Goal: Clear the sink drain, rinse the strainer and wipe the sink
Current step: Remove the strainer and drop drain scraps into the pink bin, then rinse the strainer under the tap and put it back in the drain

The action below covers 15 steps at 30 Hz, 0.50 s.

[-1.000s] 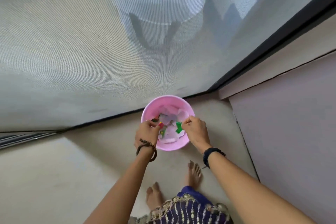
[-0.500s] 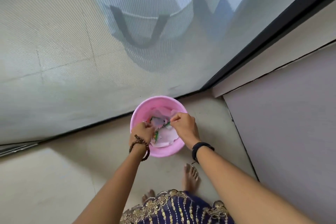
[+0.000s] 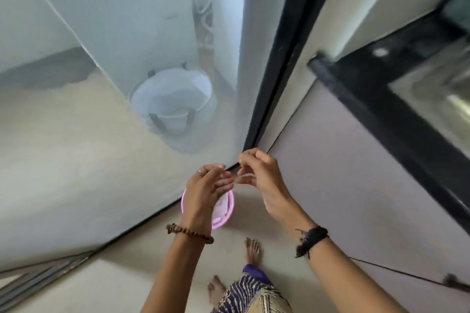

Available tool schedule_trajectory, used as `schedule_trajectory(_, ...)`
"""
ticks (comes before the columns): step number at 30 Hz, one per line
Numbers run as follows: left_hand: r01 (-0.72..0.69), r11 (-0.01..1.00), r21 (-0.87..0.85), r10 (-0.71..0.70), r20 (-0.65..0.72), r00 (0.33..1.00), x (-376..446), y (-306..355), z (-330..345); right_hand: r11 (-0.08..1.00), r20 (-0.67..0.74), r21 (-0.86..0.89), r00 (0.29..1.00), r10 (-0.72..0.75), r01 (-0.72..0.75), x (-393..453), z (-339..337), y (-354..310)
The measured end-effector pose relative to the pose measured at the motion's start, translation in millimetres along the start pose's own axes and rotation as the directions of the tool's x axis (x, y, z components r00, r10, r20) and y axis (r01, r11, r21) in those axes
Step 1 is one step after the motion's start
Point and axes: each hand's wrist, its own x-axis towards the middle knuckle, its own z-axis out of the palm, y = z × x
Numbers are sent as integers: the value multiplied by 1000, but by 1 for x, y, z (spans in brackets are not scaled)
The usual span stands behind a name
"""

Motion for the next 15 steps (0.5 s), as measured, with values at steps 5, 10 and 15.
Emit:
schedule_trajectory(5,-50,993,103,29,196,980,-72,27,79,975,-135,149,980,-147,167,-73,-63,-74)
schedule_trajectory(10,-84,965,249,-40,457,889,-115,13,173,926,-373,254,912,-173,279,-117,-156,-109)
schedule_trajectory(15,-100,922,373,-163,610,775,-140,-24,283,895,-555,289,822,-131,338,-143,-257,-125)
